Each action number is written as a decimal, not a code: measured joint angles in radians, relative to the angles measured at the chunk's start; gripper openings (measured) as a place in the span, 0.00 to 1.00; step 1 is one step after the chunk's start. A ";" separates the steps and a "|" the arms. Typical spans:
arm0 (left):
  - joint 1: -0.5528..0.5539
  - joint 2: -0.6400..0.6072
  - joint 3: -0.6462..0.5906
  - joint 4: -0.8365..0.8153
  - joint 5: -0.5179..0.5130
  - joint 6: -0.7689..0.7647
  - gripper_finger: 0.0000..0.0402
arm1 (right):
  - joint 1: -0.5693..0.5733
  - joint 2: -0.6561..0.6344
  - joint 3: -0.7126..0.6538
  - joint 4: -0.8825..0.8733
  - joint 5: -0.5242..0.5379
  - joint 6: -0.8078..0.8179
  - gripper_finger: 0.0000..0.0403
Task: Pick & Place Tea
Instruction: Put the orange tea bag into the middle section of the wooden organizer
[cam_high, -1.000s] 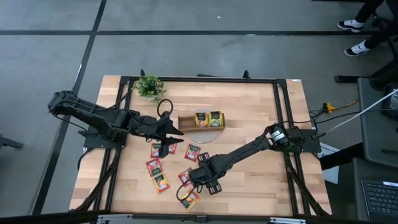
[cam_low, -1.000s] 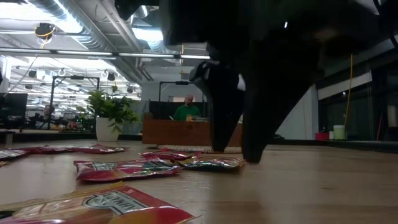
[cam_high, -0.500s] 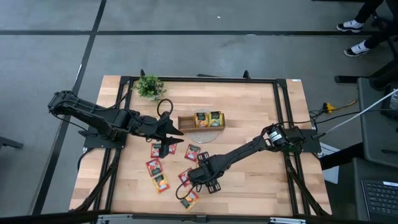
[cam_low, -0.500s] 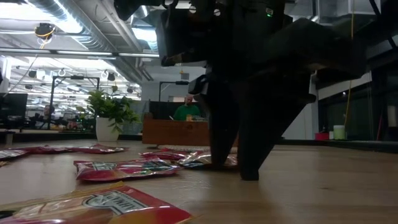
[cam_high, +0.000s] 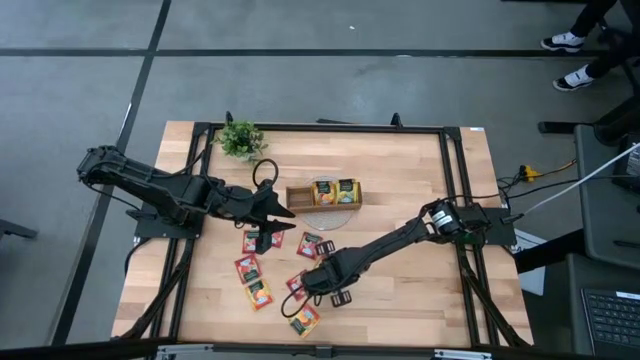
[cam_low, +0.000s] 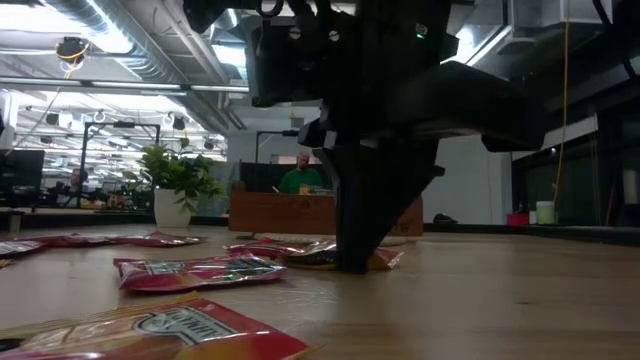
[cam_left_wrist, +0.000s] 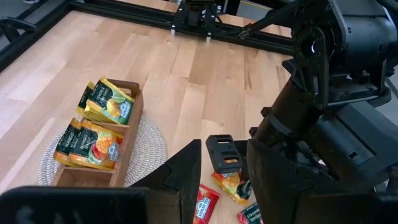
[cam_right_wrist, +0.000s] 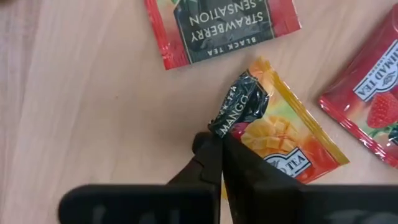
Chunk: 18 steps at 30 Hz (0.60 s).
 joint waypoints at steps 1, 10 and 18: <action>0.000 0.000 0.000 0.000 0.000 0.000 0.31 | 0.000 0.000 0.000 0.000 0.005 0.016 0.03; 0.000 0.000 0.000 0.000 0.012 0.000 0.31 | 0.000 0.004 0.079 -0.067 0.004 0.126 0.01; 0.000 0.000 -0.001 0.000 0.024 -0.007 0.31 | 0.001 -0.001 0.316 -0.222 0.023 0.307 0.00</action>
